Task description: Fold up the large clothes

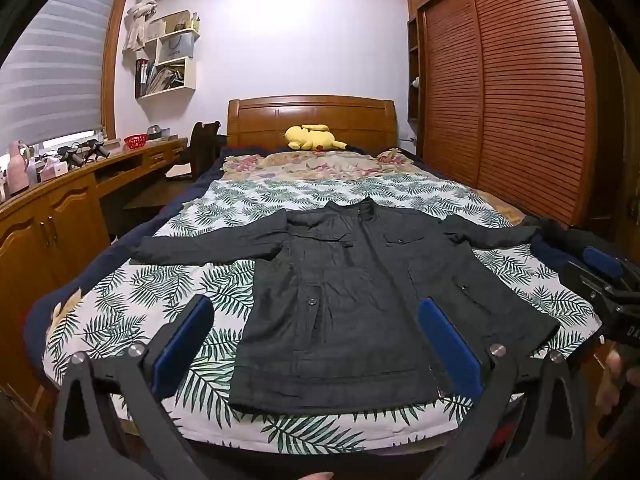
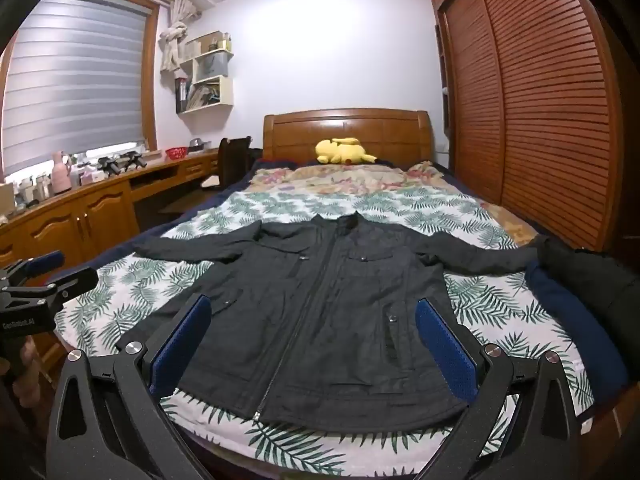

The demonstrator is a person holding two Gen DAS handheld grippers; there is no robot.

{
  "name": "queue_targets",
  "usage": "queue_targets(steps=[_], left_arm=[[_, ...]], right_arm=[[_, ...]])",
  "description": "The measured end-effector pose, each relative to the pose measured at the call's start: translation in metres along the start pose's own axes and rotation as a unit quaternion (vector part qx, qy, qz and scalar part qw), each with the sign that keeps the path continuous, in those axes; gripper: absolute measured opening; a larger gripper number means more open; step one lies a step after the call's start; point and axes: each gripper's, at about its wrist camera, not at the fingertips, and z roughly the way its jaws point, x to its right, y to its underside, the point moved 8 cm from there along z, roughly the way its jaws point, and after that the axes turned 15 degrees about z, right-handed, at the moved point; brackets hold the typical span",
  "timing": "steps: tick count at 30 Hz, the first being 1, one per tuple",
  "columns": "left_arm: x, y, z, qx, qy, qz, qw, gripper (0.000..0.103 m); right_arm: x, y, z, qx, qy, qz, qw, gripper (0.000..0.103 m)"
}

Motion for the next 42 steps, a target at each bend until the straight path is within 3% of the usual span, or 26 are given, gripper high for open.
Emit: queue_targets(steps=[42], left_arm=[[0.008,-0.012,-0.017,0.011,-0.009,0.013,0.9998,0.103]], right_arm=[[-0.008,-0.004,-0.011,0.006,-0.006,-0.003,1.0,0.103]])
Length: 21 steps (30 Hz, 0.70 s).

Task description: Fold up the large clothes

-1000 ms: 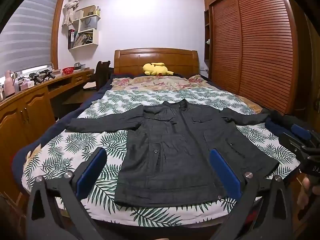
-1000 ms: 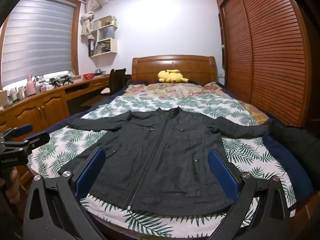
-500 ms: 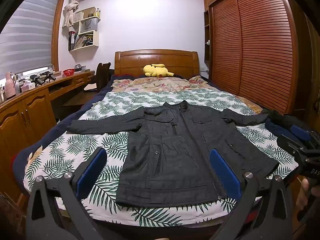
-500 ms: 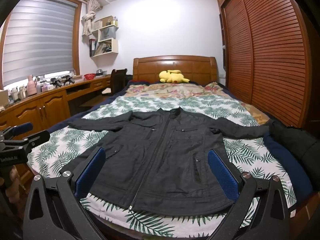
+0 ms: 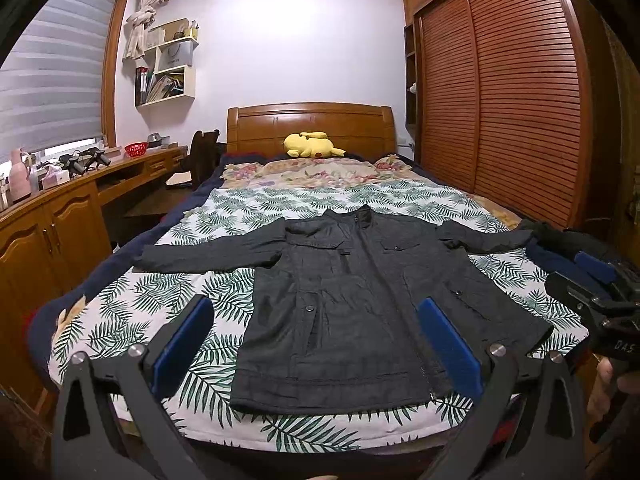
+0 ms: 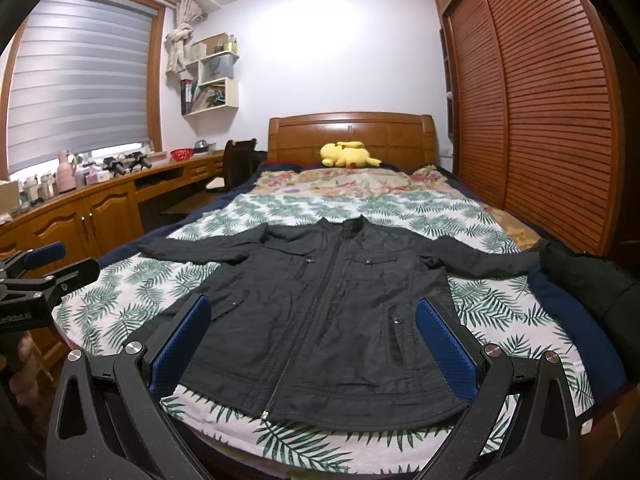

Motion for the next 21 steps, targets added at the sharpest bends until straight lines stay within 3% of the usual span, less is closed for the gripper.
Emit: queue_targets(steps=[21], left_arm=[[0.003,-0.002,-0.003,0.001,0.0,0.0,1.0,0.103]], right_arm=[[-0.012,0.001,-0.008,-0.001,-0.001,0.001,1.0,0.103]])
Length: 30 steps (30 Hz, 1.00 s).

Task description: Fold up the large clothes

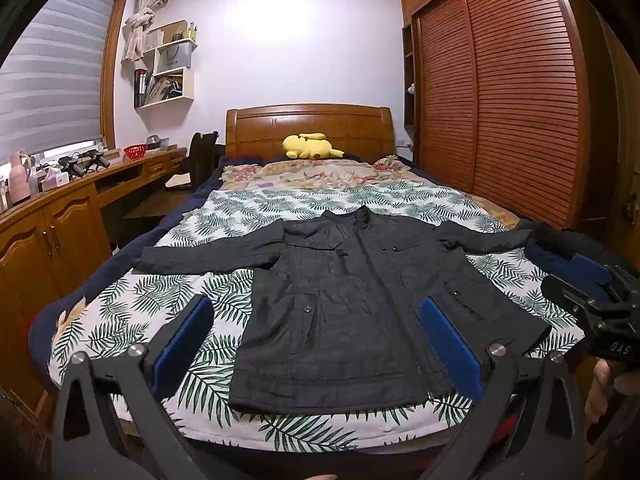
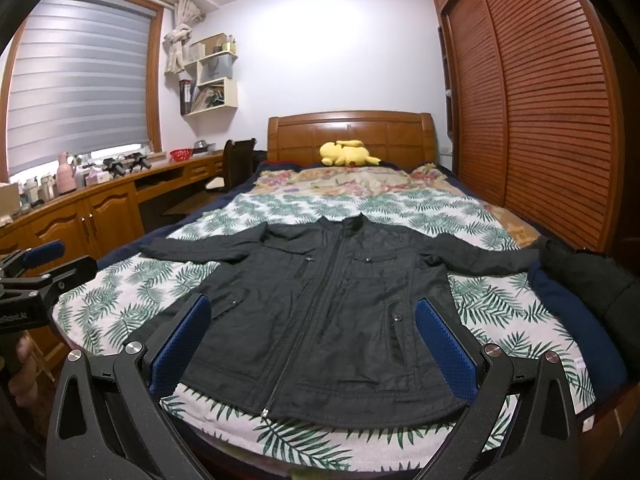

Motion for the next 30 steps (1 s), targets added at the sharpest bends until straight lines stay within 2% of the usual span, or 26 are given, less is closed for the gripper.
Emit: queue_targets(steps=[30], left_arm=[[-0.007,0.012,0.012,-0.014,-0.004,-0.007,0.9999,0.103]], right_arm=[[-0.001,0.01,0.006,-0.009,-0.005,0.003,1.0,0.103]])
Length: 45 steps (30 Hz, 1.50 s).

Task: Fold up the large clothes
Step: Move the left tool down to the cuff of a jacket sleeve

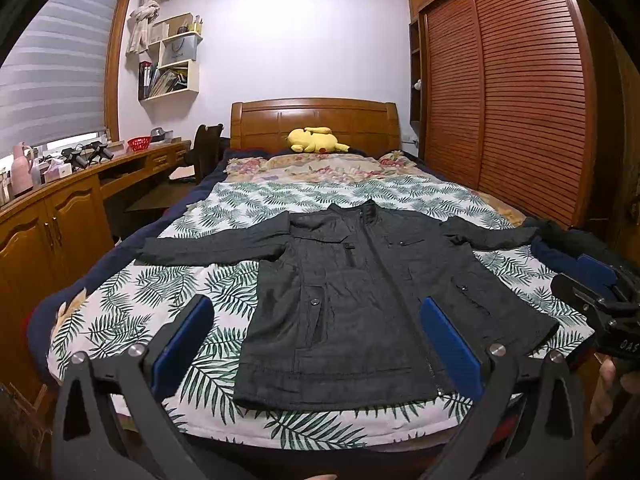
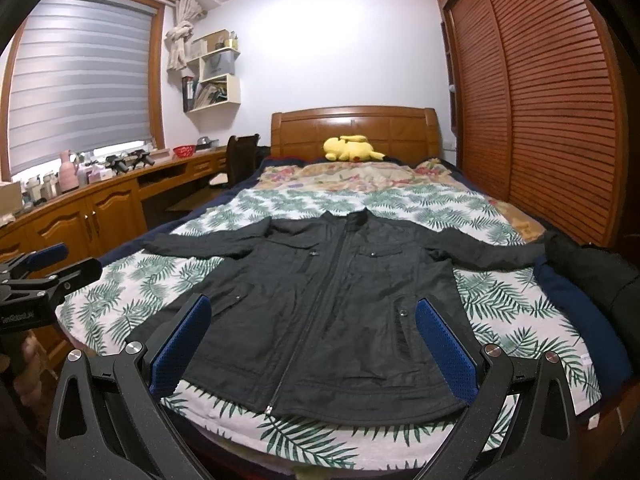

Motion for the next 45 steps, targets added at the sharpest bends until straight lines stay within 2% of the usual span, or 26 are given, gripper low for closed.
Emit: queue_targets(steps=[22,34,45], left_arm=[[-0.07,0.06,0.043,-0.062,-0.034,-0.033,0.997,0.103],[-0.098,0.093,0.079,-0.103,-0.048,-0.035,0.9929,0.103],[-0.128,0.105,0.123,-0.138,-0.053,-0.017,0.9888,0.103]], right_arm=[[-0.024,0.032,0.075,-0.062,-0.03,-0.026,0.997,0.103],[-0.027,0.062,0.144,-0.109,-0.041,-0.031,0.993,0.103],[-0.041,0.052,0.206,-0.118,-0.062,-0.05,0.99,0.103]])
